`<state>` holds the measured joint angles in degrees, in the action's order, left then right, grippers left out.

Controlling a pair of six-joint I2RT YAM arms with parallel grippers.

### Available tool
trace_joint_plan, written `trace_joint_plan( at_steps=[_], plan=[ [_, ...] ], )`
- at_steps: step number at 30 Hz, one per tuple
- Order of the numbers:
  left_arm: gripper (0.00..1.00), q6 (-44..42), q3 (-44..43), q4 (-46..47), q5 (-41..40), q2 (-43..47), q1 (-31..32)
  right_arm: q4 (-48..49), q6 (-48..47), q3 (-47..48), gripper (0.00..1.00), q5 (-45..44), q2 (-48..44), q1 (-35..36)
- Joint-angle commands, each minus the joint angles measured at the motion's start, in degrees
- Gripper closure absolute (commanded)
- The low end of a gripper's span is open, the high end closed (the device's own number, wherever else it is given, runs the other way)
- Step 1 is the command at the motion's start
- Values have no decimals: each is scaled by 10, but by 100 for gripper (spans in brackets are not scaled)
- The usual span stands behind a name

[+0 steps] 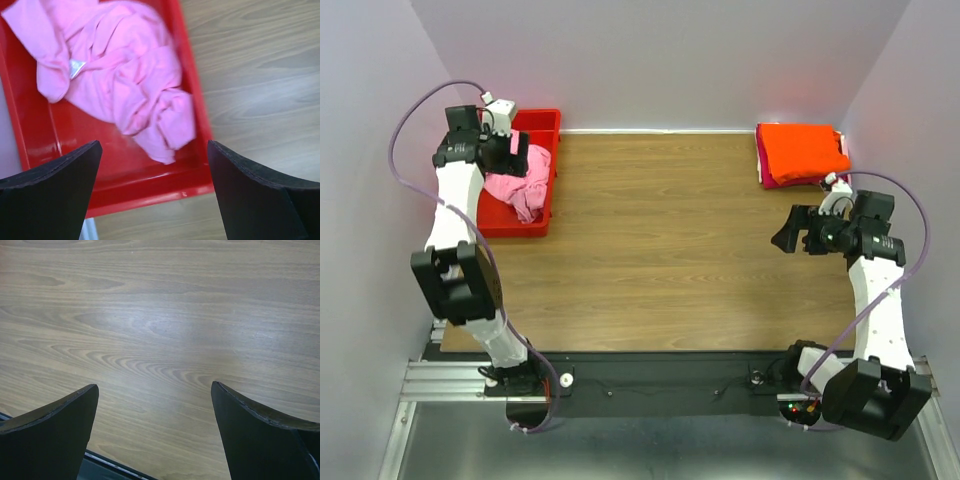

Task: Fold and stack the t-shirts
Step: Grab the tshirt from the pile

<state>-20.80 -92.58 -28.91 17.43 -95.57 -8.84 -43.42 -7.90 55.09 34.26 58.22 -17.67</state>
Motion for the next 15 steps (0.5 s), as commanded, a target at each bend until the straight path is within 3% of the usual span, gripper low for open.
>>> trace_joint_plan(
  at_steps=[1,5,15],
  plan=[
    [1,-34,-66,-56,-14,-81,-21,40,-18,-6,0,11,23,-3],
    [1,-42,-76,-64,22,-157,-34,44,-44,3,0,15,68,-3],
    [1,-35,-59,-28,60,-236,-34,73,-68,5,0,1,158,-3]
  ],
)
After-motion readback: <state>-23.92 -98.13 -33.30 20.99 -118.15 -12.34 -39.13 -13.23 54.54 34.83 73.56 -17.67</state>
